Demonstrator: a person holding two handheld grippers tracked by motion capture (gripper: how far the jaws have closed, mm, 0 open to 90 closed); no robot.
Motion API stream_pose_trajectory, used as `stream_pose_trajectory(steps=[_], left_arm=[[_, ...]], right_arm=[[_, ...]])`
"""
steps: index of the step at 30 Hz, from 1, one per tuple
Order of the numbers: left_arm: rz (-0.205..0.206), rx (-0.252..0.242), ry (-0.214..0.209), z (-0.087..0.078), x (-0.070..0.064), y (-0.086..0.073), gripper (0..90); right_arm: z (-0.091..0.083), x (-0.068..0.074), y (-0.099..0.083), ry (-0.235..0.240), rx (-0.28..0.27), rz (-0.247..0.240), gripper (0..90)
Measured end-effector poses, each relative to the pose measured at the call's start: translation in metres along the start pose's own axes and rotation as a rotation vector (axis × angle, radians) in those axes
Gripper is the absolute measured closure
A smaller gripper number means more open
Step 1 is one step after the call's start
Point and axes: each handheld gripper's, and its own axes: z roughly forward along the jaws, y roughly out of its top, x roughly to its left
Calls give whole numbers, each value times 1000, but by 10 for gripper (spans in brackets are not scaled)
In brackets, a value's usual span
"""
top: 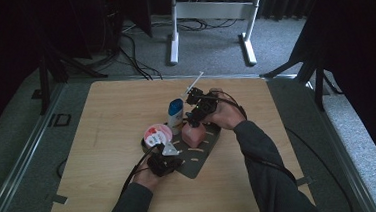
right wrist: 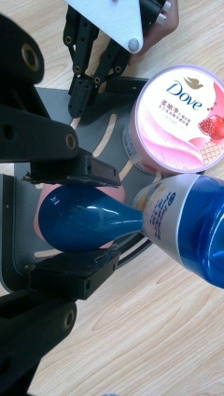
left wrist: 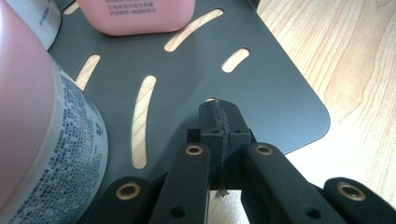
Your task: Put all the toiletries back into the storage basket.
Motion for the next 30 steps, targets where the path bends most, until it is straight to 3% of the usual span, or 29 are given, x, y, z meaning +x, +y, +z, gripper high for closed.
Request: stream_pose_trajectory(steps=[5,8,11,17,23,24,30], left_arm=[[-3,0,0,0,0,0,900],[-5,-1,-5,0,1,0,900],[-7,-2,-5,0,1,0,900],[-9,-3,-5,0,0,0,900],[-17,-9,-9,1,0,-1,900],[-12,-5,-5,1,0,0,900],[-12,-4,-5,1,0,0,900]], right_arm=[[0,-3,-4,-13,-21,23,565],[-4,-4,-8,-2,-41,26,479],[-10,-4,-14,-20,-51,23,449],[-17,0,-33,-36,-83,34,449],[-20,5,-56,-26,-150,82,497],[-17,10,-66,-24,-168,99,524],[-7,24,-84,-37,-212,122,643]])
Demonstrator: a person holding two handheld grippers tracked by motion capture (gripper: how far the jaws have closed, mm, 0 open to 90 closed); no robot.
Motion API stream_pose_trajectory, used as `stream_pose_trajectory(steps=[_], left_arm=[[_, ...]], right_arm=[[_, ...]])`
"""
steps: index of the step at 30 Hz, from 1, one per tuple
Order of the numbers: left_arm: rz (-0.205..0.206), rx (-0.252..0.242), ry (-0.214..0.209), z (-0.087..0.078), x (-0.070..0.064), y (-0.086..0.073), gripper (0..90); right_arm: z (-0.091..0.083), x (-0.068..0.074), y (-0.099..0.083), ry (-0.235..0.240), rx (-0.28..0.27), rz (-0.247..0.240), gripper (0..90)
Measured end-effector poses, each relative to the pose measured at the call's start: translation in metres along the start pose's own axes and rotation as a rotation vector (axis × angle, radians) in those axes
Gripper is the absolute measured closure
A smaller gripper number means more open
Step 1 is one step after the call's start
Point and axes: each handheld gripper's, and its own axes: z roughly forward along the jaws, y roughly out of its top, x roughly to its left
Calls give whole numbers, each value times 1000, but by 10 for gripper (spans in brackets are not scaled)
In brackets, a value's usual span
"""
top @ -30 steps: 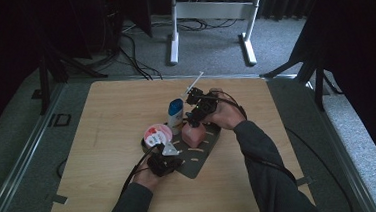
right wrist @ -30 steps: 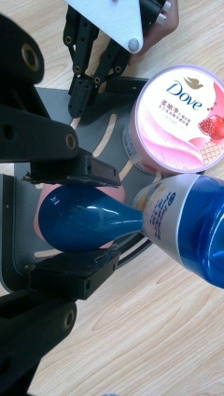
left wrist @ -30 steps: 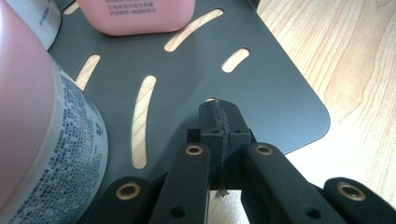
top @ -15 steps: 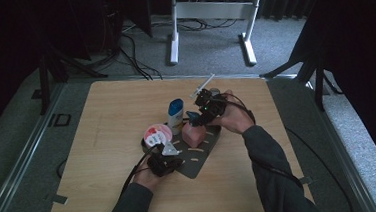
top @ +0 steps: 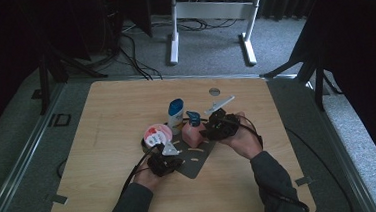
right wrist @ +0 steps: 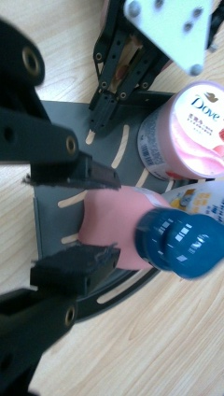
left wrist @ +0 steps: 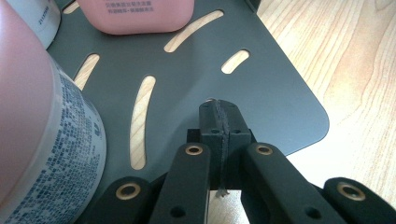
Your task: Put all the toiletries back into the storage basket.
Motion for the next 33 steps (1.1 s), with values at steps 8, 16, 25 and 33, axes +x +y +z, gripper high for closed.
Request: stream_pose_trajectory(steps=[8,16,25,33], left_arm=[[-4,-3,-1,1,0,0,900],[-4,-4,-1,1,0,0,900],[-2,-2,-1,0,0,0,900],[2,3,5,0,-1,1,900]], right_arm=[[24,20,-24,-17,-49,29,857],[48,42,-40,-78,-75,15,900],[64,49,-52,-102,-121,79,900],[70,44,-55,-113,-132,118,900]])
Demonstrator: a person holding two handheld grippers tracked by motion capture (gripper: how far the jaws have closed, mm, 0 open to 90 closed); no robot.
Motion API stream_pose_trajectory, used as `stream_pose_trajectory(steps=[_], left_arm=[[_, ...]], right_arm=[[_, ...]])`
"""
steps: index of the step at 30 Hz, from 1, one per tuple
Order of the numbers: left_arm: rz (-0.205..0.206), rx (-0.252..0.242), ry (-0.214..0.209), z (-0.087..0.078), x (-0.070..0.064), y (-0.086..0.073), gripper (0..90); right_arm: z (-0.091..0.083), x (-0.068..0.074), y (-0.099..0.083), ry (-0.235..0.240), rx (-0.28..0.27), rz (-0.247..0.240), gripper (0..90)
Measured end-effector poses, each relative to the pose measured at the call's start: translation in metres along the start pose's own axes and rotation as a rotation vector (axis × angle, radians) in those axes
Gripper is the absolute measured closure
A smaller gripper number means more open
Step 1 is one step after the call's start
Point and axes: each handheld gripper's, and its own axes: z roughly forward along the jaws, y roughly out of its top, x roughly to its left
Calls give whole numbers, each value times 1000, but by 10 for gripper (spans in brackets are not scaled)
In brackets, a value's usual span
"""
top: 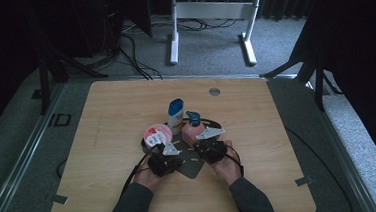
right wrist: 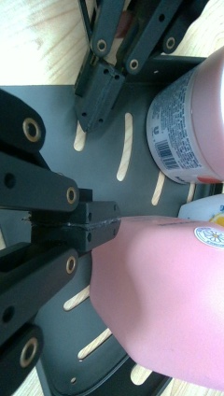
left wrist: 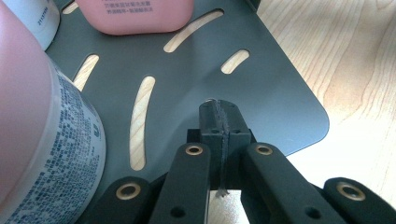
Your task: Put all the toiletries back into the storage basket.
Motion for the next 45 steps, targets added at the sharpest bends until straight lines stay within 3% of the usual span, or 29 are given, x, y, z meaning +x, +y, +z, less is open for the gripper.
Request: stream_pose_trajectory(steps=[13,24,45], left_arm=[[-5,3,-8,0,1,0,900],[-7,7,-9,0,1,1,900],[-10,7,-7,0,1,1,900]], right_arm=[[8,0,3,-3,-9,19,900],[14,-9,6,-5,-6,35,900],[22,-20,13,3,9,27,900]])
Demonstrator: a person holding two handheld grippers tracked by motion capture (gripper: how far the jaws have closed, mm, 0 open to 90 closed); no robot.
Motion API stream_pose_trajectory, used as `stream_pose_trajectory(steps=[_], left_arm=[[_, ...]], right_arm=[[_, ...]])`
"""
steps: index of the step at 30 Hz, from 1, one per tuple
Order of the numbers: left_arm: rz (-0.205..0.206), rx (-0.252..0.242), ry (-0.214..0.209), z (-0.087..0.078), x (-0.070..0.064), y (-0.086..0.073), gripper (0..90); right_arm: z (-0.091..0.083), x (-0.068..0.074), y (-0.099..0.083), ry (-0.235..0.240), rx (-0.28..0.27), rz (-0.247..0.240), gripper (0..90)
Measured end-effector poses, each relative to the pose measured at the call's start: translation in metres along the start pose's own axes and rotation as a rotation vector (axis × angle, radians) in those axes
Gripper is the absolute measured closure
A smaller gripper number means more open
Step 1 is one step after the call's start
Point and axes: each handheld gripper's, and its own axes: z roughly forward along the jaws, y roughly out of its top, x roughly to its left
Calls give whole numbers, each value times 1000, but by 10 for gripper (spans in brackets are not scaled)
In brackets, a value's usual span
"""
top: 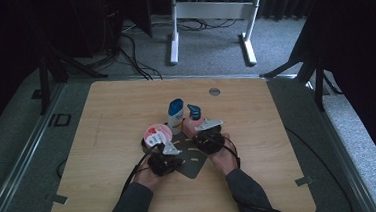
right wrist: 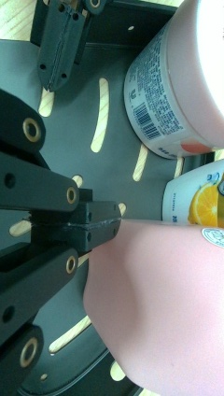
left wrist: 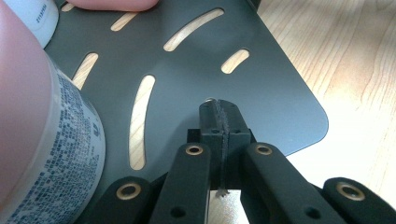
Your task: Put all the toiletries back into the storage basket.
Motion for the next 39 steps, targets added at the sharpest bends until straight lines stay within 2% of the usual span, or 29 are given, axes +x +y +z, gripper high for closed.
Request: stream_pose_trajectory(steps=[10,11,16,24,30,39], left_arm=[[0,-3,7,0,-1,0,900],[13,5,15,0,-2,1,900],[11,0,32,2,-3,1,900],[48,8,62,1,-8,2,897],[67,0,76,-4,-11,1,897],[51,-40,78,-19,-14,-5,894]], right_arm=[[-4,-1,-6,9,-1,-5,900],[-7,-2,-8,6,-7,-4,900],[-15,-8,-12,-5,-23,1,900],[-31,-18,-18,-33,-62,27,874],[-38,-21,-21,-45,-79,32,857],[-48,-33,-38,-69,-80,66,837]])
